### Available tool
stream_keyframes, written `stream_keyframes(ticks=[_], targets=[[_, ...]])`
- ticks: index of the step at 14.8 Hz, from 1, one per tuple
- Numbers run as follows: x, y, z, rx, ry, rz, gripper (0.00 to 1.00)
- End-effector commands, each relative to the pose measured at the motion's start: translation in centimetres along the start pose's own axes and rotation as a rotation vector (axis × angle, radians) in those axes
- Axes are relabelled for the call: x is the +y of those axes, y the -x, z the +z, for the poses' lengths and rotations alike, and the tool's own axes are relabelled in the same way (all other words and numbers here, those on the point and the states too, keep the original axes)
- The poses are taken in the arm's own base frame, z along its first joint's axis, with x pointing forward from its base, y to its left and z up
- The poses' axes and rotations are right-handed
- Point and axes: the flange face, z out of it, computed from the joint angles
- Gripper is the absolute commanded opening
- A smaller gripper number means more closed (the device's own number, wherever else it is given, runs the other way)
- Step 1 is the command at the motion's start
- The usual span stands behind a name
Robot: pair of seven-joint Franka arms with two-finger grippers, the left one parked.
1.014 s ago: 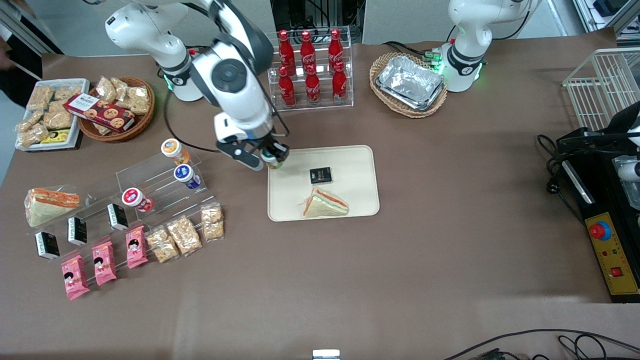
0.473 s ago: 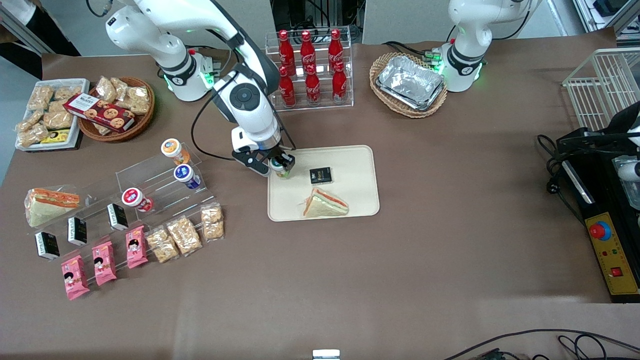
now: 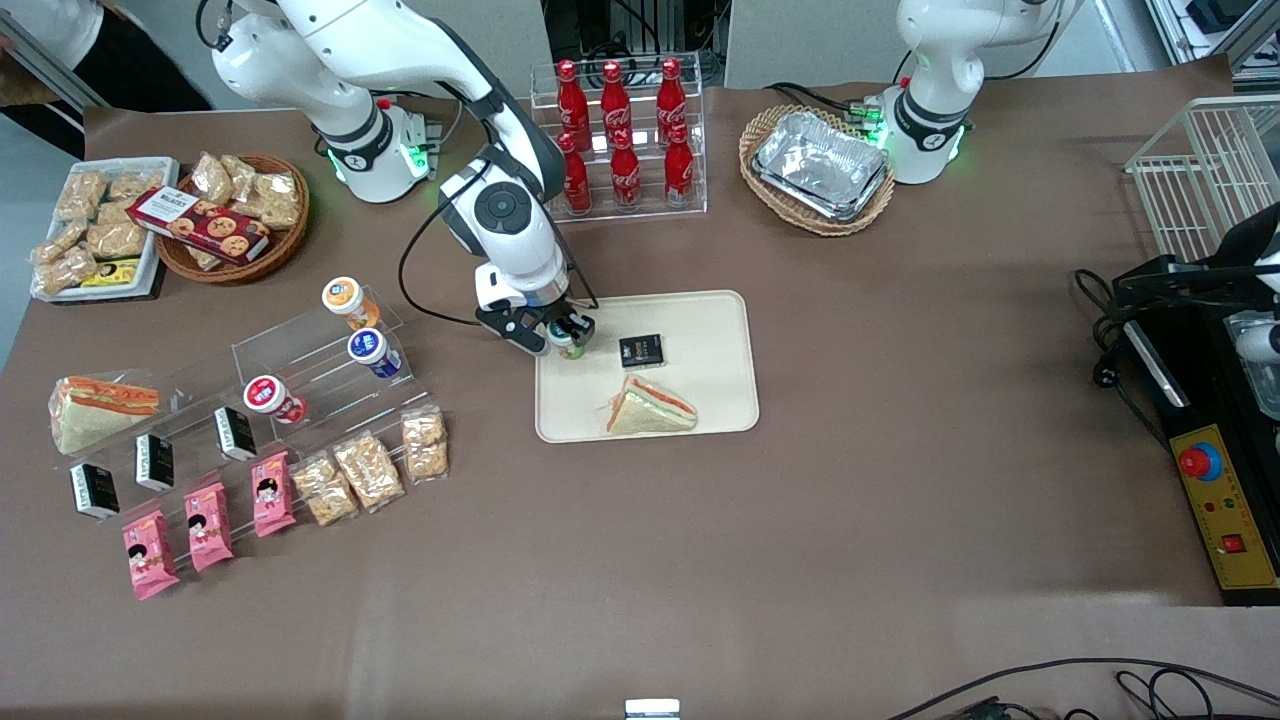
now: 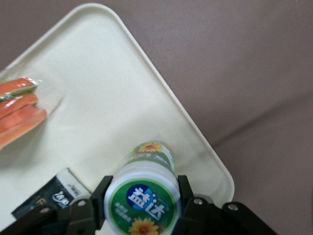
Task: Place green gum on tray
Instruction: 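Lower the bottle onto the tray beside the black packet and open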
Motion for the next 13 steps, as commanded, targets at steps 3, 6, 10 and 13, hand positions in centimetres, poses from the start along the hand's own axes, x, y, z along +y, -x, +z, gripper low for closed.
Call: stream_keyframes(ticks=[3, 6, 10, 13], targets=[[0.1, 1.8, 0.9, -0.004, -0.010, 0.024, 0.54], [0.0, 1.8, 1.1, -0.001, -0.019, 0.038, 1.00], [0.0, 1.0, 0.7, 0.001, -0.023, 0.047, 1.00], [-0.4, 0.3, -1.3, 0.007, -0.046, 0.042, 1.00]])
